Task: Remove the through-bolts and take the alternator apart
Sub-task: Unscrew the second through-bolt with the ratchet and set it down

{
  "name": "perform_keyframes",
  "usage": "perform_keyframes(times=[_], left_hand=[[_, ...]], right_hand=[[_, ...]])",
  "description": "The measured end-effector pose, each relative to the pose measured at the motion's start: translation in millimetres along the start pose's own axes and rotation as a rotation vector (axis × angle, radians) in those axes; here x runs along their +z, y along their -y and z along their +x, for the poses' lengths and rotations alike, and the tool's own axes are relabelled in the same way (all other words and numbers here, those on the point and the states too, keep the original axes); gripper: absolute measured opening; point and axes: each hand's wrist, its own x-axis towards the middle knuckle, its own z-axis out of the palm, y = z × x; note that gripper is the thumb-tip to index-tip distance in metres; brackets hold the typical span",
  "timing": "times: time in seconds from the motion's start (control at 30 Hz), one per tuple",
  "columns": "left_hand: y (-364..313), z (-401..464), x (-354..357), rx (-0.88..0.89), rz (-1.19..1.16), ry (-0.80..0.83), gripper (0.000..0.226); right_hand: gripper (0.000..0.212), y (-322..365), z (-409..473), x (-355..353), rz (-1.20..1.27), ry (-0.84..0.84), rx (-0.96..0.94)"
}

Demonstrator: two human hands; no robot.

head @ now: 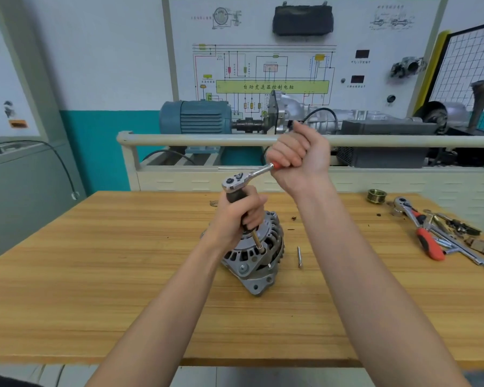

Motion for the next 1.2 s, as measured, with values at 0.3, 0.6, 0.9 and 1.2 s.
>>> perform_keyframes(times=[0.3, 0.6, 0.9, 1.2], left_hand=[[7.0, 2.3, 14.3, -0.01, 0.095, -0.305, 0.053], [8.4, 1.0, 17.7, 0.0, 0.104, -0.473, 0.04], [-2.2, 2.1, -1.3, -0.028, 0.043, 0.035, 0.036], [11.0, 6.2, 16.2, -0.017, 0.128, -0.301, 0.029]], right_hand=[[0.055, -3.8, 4.6, -1.5, 0.101, -0.004, -0.023], [0.054, -43.8, -60.4, -3.7, -0.318, 0.266, -0.634], [0.059, 4.0, 6.6, 2.5, 0.009, -0.042, 0.052], [0.041, -32.9, -8.8, 6.6, -0.033, -0.194, -0.086]])
